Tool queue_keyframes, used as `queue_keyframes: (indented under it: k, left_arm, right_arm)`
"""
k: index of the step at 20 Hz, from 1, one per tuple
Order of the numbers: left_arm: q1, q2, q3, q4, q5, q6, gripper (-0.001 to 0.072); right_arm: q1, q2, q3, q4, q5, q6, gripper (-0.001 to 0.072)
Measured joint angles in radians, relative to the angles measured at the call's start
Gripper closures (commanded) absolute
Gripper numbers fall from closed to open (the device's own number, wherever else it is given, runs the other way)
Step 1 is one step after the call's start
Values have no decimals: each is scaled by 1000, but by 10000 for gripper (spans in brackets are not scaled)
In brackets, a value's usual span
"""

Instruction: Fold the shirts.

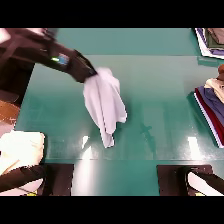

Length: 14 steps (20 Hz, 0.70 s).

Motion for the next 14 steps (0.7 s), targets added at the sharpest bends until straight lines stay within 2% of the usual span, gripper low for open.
queue_keyframes:
  k: [1,5,14]
  left_arm:
    - [-5,-48,1,-32,-2,0,98]
    - [-10,-189,2,-114,-2,5,97]
    - [114,-352,-71,-23,112,7,96]
  right_arm:
    - [0,0,1,-1,2,0,697]
    - [0,-1,3,-6,5,0,697]
    - [0,-3,-39,-8,20,-1,697]
